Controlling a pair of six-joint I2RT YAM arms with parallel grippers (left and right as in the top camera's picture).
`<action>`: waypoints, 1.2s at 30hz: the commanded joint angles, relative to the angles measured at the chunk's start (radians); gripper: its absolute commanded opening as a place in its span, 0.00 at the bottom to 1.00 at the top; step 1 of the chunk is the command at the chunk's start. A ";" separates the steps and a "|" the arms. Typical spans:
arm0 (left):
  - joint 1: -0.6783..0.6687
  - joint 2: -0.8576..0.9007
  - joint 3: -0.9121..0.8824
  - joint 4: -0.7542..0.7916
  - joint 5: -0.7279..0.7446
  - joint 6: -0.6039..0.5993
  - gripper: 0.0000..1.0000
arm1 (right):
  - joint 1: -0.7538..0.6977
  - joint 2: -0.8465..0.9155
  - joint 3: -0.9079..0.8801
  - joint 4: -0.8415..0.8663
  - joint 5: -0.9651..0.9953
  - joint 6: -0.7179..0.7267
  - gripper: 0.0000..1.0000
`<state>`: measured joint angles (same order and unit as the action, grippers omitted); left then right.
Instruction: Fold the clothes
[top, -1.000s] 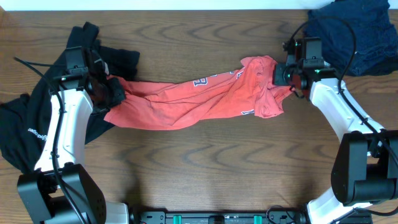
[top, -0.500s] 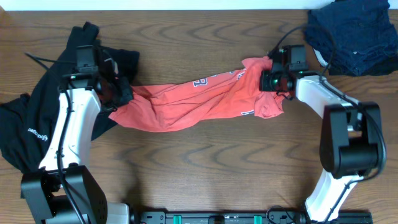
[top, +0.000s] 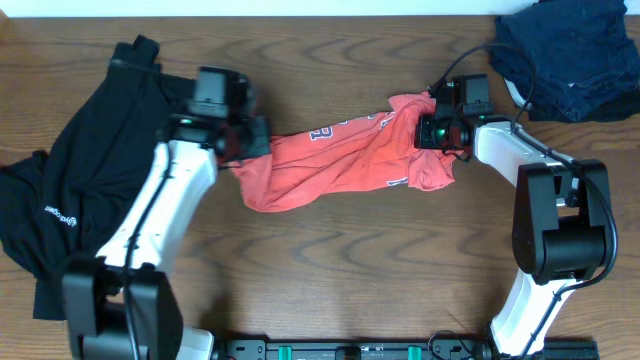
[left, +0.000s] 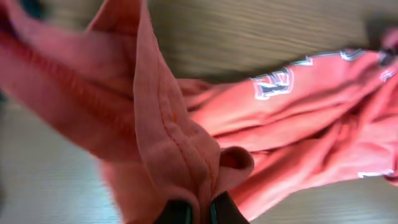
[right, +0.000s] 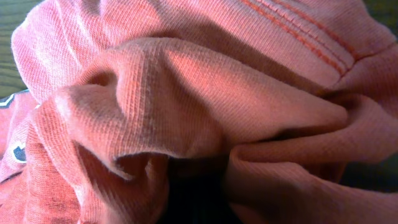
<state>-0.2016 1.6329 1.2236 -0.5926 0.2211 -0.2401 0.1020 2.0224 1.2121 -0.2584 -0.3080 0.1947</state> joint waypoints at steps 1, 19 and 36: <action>-0.071 0.074 0.011 0.030 -0.005 -0.038 0.06 | 0.006 0.026 0.002 -0.014 -0.026 0.014 0.01; -0.260 0.229 0.051 0.180 0.007 -0.121 0.06 | 0.004 0.026 0.002 -0.024 -0.026 0.014 0.01; -0.281 0.228 0.125 0.128 0.060 -0.109 0.64 | 0.003 0.026 0.002 -0.018 -0.026 0.015 0.01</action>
<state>-0.4713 1.8740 1.3319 -0.4500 0.2562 -0.3550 0.1020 2.0224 1.2129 -0.2684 -0.3187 0.1986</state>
